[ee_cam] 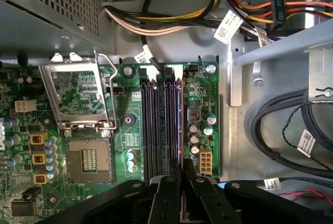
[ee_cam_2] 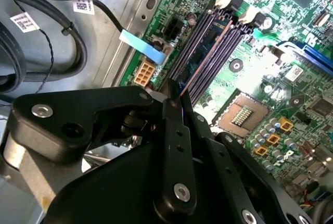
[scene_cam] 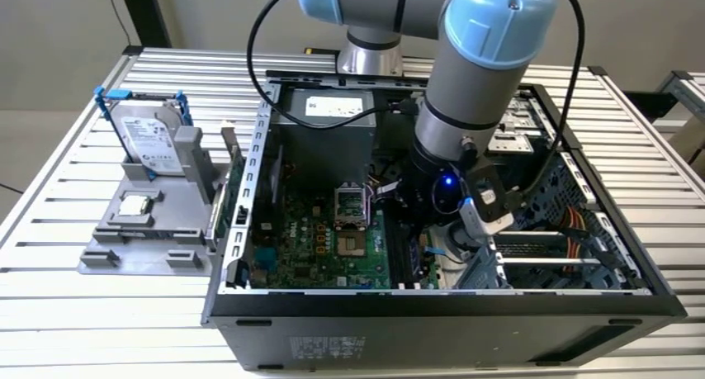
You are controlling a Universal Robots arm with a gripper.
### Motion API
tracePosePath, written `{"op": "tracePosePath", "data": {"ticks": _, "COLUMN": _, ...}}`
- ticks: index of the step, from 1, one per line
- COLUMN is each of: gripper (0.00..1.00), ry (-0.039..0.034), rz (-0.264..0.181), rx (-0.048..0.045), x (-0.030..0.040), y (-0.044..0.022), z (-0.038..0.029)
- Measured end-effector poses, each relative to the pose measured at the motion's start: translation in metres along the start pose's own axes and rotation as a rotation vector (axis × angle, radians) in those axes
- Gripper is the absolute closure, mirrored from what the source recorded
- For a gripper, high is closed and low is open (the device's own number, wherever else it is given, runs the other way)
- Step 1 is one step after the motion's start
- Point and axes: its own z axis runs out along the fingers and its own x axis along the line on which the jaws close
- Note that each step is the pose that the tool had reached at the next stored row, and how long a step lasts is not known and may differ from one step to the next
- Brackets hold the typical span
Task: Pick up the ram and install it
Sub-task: 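Insert the ram into the slot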
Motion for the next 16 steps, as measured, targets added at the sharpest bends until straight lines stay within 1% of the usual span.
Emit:
{"op": "tracePosePath", "data": {"ticks": 5, "gripper": 1.0, "ry": 0.0019, "rz": 0.002, "rx": 0.0118, "x": -0.0001, "y": 0.0006, "z": 0.0002}}
{"op": "tracePosePath", "data": {"ticks": 8, "gripper": 1.0, "ry": 0.002, "rz": 0.006, "rx": 0.017, "x": -0.0006, "y": 0.0017, "z": 0.0006}}
{"op": "tracePosePath", "data": {"ticks": 10, "gripper": 1.0, "ry": 0.002, "rz": 0.007, "rx": 0.0184, "x": -0.0005, "y": 0.0025, "z": 0.0004}}
{"op": "tracePosePath", "data": {"ticks": 16, "gripper": 1.0, "ry": 0.0024, "rz": 0.007, "rx": 0.0178, "x": -0.0005, "y": 0.0034, "z": 0.0006}}
